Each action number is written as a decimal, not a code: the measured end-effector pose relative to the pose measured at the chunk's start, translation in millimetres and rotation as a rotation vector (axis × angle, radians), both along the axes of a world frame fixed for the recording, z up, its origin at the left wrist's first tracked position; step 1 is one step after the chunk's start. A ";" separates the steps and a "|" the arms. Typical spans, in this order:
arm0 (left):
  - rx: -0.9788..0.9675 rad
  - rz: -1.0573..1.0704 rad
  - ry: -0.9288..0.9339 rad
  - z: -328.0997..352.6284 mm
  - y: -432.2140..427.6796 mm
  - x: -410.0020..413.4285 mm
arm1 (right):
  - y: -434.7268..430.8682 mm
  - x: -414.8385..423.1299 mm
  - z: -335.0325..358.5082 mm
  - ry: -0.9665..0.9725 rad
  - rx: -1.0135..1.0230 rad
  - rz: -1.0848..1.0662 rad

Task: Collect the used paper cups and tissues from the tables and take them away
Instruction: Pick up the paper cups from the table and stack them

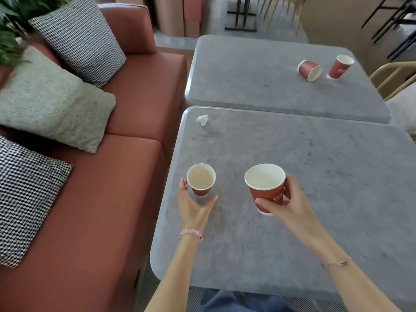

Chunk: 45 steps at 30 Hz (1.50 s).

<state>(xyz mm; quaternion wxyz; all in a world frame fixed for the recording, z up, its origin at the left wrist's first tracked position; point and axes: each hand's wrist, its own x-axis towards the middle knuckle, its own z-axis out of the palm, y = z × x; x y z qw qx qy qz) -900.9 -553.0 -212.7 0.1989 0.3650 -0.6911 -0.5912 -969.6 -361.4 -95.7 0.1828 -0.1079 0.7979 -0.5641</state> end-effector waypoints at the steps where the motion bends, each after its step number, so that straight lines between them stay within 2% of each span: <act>1: 0.010 0.002 0.018 -1.2 -0.3 -3.5 | 1.8 0.0 -0.5 0.000 0.004 -0.006; 10: 0.000 0.091 0.072 2.6 -0.2 -17.4 | 11.4 -0.4 0.2 -0.002 0.027 -0.047; 19: -0.016 0.075 0.058 23.7 3.5 -9.2 | 15.1 -4.6 -5.4 -0.008 0.010 -0.066; 28: -0.118 -0.076 0.168 85.4 21.0 -13.2 | 29.0 -7.7 -1.9 0.007 -0.067 -0.114; 40: 0.012 -0.327 0.419 181.3 59.5 -28.1 | 57.3 1.1 6.3 0.059 -0.105 -0.163; 45: 0.040 -0.411 0.418 196.2 81.3 -35.3 | 69.5 4.9 7.3 0.081 -0.095 -0.134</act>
